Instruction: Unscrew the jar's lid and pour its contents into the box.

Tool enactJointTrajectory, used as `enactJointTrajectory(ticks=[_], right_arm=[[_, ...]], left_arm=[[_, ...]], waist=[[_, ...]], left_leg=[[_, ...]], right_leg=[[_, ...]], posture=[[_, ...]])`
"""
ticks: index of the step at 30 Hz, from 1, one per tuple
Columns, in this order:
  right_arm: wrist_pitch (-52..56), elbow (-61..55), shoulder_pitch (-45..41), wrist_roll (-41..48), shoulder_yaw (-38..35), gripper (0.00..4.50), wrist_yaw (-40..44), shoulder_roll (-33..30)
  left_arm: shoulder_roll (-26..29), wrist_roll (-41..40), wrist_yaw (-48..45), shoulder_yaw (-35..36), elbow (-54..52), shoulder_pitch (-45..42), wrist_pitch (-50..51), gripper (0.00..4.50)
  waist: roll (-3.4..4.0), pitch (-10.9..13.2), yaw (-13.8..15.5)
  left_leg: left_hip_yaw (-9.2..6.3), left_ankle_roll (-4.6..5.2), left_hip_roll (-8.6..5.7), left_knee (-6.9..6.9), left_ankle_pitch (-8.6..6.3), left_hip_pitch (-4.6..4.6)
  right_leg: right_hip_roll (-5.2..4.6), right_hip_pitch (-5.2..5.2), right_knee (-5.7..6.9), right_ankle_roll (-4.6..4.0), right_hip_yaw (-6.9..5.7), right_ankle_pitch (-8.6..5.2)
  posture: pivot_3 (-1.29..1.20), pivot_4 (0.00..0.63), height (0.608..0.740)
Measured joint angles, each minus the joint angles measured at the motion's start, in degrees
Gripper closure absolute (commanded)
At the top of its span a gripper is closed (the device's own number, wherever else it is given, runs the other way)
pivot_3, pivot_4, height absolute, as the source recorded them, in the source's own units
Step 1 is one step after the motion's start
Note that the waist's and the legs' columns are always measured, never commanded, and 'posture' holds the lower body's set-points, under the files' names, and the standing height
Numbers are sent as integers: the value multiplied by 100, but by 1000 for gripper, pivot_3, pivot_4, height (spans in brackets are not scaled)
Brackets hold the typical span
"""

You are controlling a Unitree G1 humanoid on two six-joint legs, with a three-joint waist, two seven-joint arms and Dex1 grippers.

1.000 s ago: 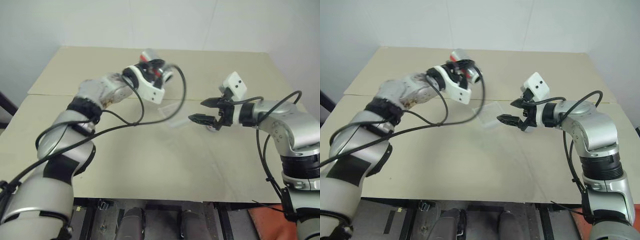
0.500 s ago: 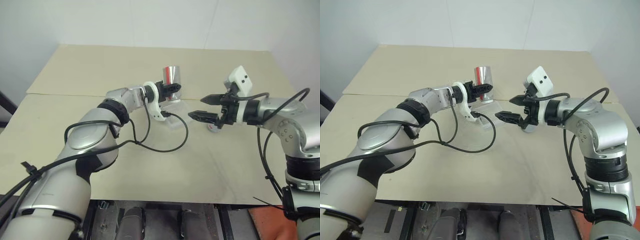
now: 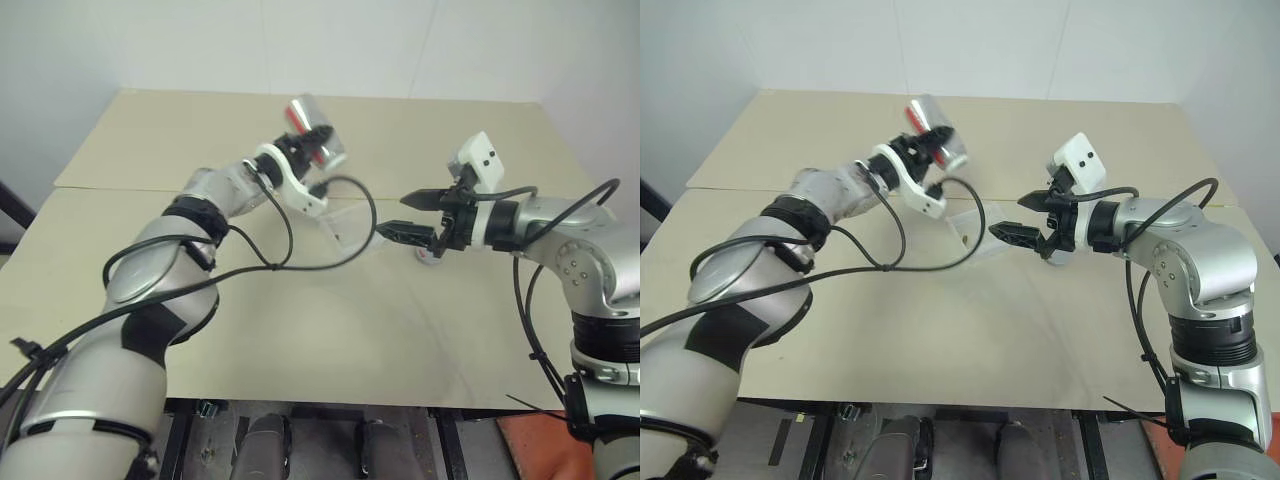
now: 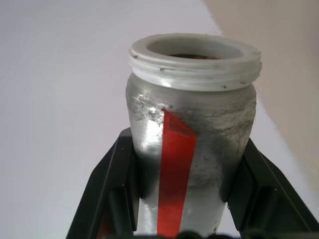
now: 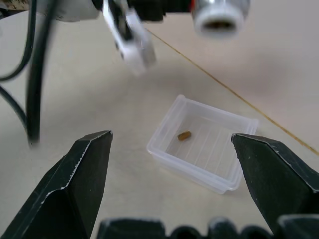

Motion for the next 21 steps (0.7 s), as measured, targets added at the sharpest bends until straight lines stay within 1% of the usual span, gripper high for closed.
enactJointTrajectory(ticks=[1, 2, 5, 8, 9, 10, 12, 13, 15, 19, 21], right_arm=[[-5, 32, 0, 0, -2, 52, 15, 0], [-11, 56, -2, 1, -3, 52, 23, 1], [-86, 140, -5, 0, -1, 52, 35, 11], [-176, 183, -14, -4, 3, 52, 37, 33], [-188, 195, -17, -3, 3, 52, 37, 42], [-200, 209, -18, -2, 3, 52, 38, 43], [-227, 234, -18, 0, 2, 52, 43, 42], [-235, 237, -18, 0, 3, 52, 45, 41], [-242, 241, -18, -4, 3, 52, 41, 41], [-246, 240, -17, 2, 3, 52, 36, 41], [-246, 234, -17, 7, 3, 52, 34, 41]], left_arm=[[68, -424, -350, 360, -68, 161, -157, 2599], [100, -717, -608, 599, -102, 294, -259, 2599], [110, -1863, -1819, 1489, -348, 920, -406, 2599], [-193, -3631, -3413, 2787, -965, 1796, 297, 2599], [-291, -4152, -3820, 3143, -1292, 2085, 685, 2599], [-348, -4477, -4085, 3343, -1534, 2286, 995, 2599], [-427, -5005, -4394, 3693, -2201, 2680, 1667, 2599], [-476, -5228, -4448, 3869, -2631, 2888, 2045, 2599], [-589, -5542, -4468, 4116, -3309, 3183, 2586, 2599], [-976, -6077, -4355, 4477, -4295, 3611, 3417, 2599], [-1129, -6228, -4285, 4545, -4588, 3758, 3679, 2599]], waist=[[0, 0, -1], [0, 0, -4], [1, -1, -8], [2, -1, -27], [2, -1, -47], [2, -1, -64], [2, -1, -98], [2, -1, -113], [2, -1, -121], [2, -1, -118], [2, -1, -123]], left_leg=[[1, -25, 0, 0, 15, 2], [1, -28, 1, 1, 16, 2], [-1, -29, 2, 8, 17, 1], [-7, -28, 7, 30, 17, -5], [-10, -27, 8, 36, 16, -7], [-13, -25, 8, 43, 14, -8], [-17, -15, 7, 49, 9, -8], [-20, 13, 7, 52, -7, -5], [-25, 19, 8, 56, -11, 2], [-28, 19, 6, 63, -11, 20], [-30, 17, 6, 70, -10, 25]], right_leg=[[-1, 2, 1, 0, -1, 0], [0, 3, 1, 0, -2, 0], [-1, 8, 2, 0, -7, 0], [0, 13, 7, 0, -14, 0], [0, 13, 11, 0, -14, 0], [1, 13, 17, 0, -16, 0], [1, 13, 29, 0, -15, 0], [2, 14, 38, 0, -14, 0], [3, 15, 52, 0, -14, 0], [3, 27, 81, -1, -12, 0], [3, 28, 81, -1, -9, 1]], posture=[[0, 150, 740], [0, 150, 740], [0, 150, 740], [0, 150, 740], [0, 150, 740], [0, 150, 740], [0, 150, 740], [0, 150, 740], [0, 150, 740], [0, 150, 740], [0, 150, 740]])
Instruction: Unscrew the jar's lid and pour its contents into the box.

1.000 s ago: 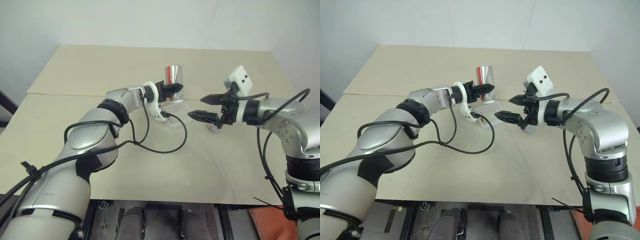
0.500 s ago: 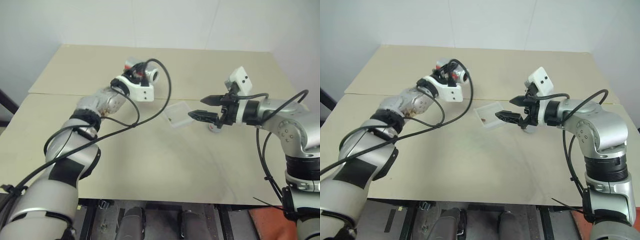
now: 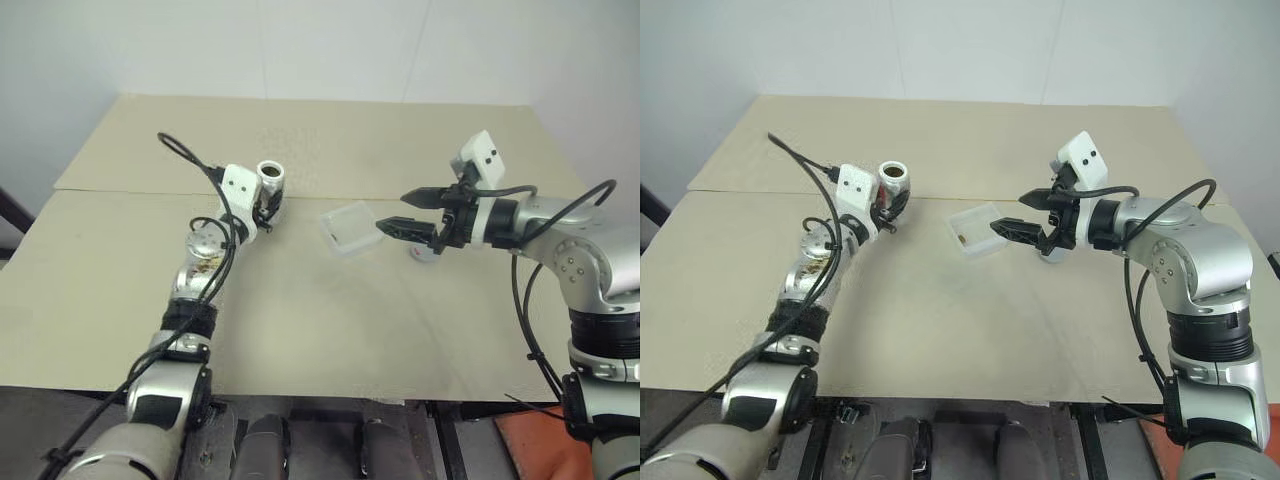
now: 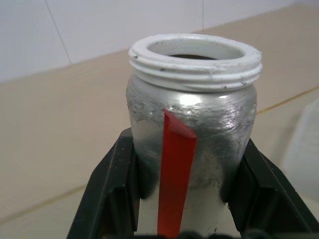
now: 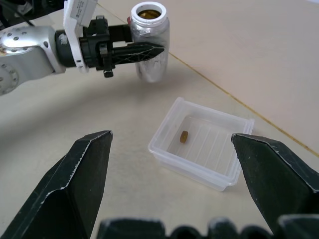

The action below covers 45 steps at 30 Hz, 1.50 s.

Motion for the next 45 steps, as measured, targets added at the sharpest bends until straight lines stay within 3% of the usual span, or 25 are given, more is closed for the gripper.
enactJointTrajectory(ticks=[5, 13, 14, 20, 26, 30, 37, 40, 45], right_arm=[[0, -8, 16, 39, -2, 52, -14, 0], [0, -127, 44, 48, -3, 52, -69, -1], [0, -144, 63, 50, -4, 0, -71, -1], [1, -235, 92, 95, -5, 0, -99, -12], [2, -273, 131, 142, -11, 0, -125, -32], [2, -288, 167, 151, -26, 0, -130, -48], [2, -390, 295, 162, -92, 0, -111, -155], [0, -397, 430, 161, -120, 0, -41, -254], [-383, -423, 744, 134, -120, 0, 387, -565]], left_arm=[[-163, -9, 196, 34, -230, 192, 354, 2599], [-272, 35, 345, 22, 89, 191, 73, 2599], [-276, 45, 340, 9, 155, 191, -2, 1871], [-261, 167, 264, -100, 428, 478, -30, 9], [60, 117, 94, -78, -328, 601, 402, 9], [416, -16, -309, -126, -1479, 1226, 1049, 9], [1895, -809, -1415, -162, -4118, 1879, 3340, 9], [2337, -1471, -2048, 298, -4731, 1884, 3535, 9], [3124, -2239, -3537, 843, -4496, 1915, 3029, 9]], waist=[[0, 0, -10], [1, -2, -2], [1, -2, -2], [2, -2, -11], [2, -3, -13], [3, -3, -39], [3, -3, -60], [4, -4, -60], [4, -3, -86]], left_leg=[[0, -4, -1, 3, 4, 10], [-1, -4, -2, 3, 4, 10], [0, -4, -2, 3, 4, 13], [1, -4, -2, 0, 4, 14], [-2, -4, -1, -2, 4, 14], [-13, -4, 2, -9, 4, 15], [-25, -4, 5, -11, 4, 15], [-24, -4, 6, -12, 4, 22], [-2, -4, 7, -17, 4, 26]], right_leg=[[2, -2, 0, -1, 8, 0], [1, 0, -1, -2, 9, 1], [1, 3, -1, -2, 9, 1], [1, -1, -1, -2, 11, 1], [1, 0, -1, -2, 13, 1], [1, -2, 4, -2, 15, 1], [2, -2, -4, -2, 15, 0], [2, 2, -13, -3, 16, 0], [5, 1, -19, -5, 17, -2]], posture=[[0, 150, 740], [0, 150, 740], [0, 150, 740], [0, 150, 740], [0, 150, 740], [0, 150, 740], [0, 150, 740], [0, 150, 740], [0, 150, 740]])
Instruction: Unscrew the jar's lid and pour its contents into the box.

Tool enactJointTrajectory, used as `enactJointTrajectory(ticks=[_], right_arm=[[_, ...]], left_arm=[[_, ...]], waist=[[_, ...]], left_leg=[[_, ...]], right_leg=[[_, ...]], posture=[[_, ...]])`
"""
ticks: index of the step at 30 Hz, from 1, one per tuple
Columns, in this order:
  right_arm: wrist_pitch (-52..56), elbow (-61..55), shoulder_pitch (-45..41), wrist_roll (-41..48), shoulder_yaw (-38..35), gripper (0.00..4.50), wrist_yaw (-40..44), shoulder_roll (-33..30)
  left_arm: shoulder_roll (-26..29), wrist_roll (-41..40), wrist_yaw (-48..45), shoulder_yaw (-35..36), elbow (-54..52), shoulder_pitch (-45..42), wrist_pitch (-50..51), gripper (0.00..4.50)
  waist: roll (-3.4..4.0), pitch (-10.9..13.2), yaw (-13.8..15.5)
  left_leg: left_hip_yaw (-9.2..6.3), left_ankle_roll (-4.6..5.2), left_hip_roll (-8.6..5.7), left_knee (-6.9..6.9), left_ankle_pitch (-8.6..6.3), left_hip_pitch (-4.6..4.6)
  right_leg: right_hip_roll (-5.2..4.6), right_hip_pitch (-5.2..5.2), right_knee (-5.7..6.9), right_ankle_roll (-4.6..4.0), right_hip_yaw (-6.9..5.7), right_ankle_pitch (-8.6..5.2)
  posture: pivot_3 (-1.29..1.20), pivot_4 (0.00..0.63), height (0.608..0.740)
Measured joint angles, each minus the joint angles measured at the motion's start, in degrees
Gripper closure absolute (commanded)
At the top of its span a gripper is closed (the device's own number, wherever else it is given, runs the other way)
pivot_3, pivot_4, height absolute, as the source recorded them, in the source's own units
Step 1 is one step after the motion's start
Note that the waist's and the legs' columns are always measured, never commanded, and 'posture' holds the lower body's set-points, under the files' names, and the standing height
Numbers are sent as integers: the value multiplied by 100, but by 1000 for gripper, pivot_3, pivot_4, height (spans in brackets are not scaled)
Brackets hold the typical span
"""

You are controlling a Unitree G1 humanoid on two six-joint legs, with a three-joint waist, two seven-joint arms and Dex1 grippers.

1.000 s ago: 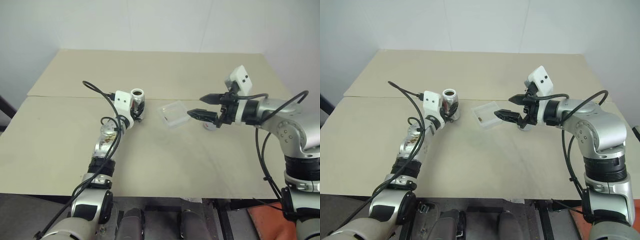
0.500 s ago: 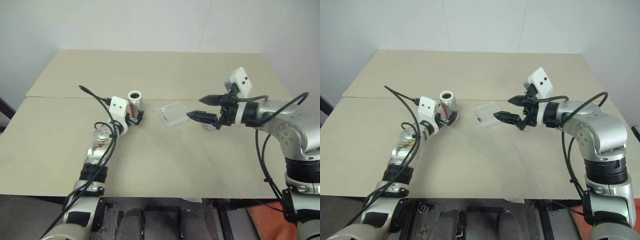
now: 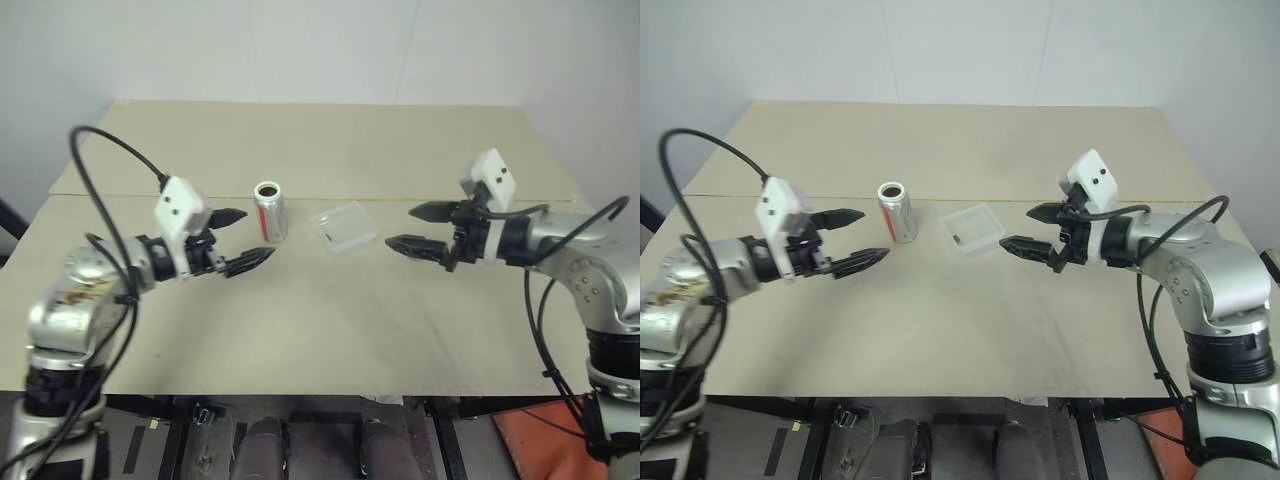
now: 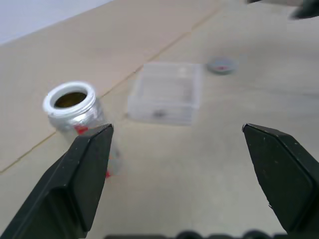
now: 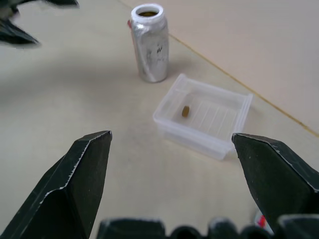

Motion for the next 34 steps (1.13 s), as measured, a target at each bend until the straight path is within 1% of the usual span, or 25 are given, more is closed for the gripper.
enactJointTrajectory(ticks=[2, 4, 7, 14, 20, 26, 34], right_arm=[[-213, -12, 116, -2, -7, 0, 213, -116], [-334, -11, 182, -15, -16, 0, 339, -216], [-456, -10, 256, -38, -78, 0, 440, -381], [-501, -3, 430, -45, -231, 0, 560, -628], [-501, -58, 498, -42, -274, 0, 532, -638], [-501, -146, 592, -34, -419, 0, 503, -687], [-501, -149, 594, -35, -431, 0, 509, -692]], left_arm=[[323, -94, -570, 96, 269, -16, -303, 9], [523, -151, -1015, 100, 512, -19, -556, 9], [679, -152, -1298, 104, 616, -20, -836, 9], [606, -368, -1102, 321, 470, 180, -872, 9], [452, -546, -816, 349, 255, 357, -856, 9], [447, -659, -729, 349, 221, 357, -856, 9], [415, -676, -671, 347, 196, 419, -859, 9]], waist=[[0, 0, -9], [0, 0, -22], [0, 0, -14], [0, 0, -38], [-1, 0, -43], [0, 0, -42], [0, 0, -43]], left_leg=[[12, 0, 0, -1, 0, 3], [16, 0, 1, 0, 0, 4], [17, 1, 2, -1, 0, 4], [16, 1, 8, -2, -1, 3], [15, 2, 8, -2, -1, 3], [16, 2, 8, -1, -1, 3], [16, 2, 8, -2, -1, 4]], right_leg=[[0, 4, -4, 0, 0, 0], [0, 5, -6, 0, 0, 0], [0, 6, -8, 0, 0, 0], [2, 3, -7, 0, 4, 0], [2, 3, -8, 0, 5, 0], [2, 4, -8, 0, 5, 0], [2, 4, -8, 0, 5, 0]], posture=[[0, 150, 740], [0, 150, 740], [0, 150, 740], [0, 150, 740], [0, 150, 740], [0, 150, 740], [0, 150, 740]])
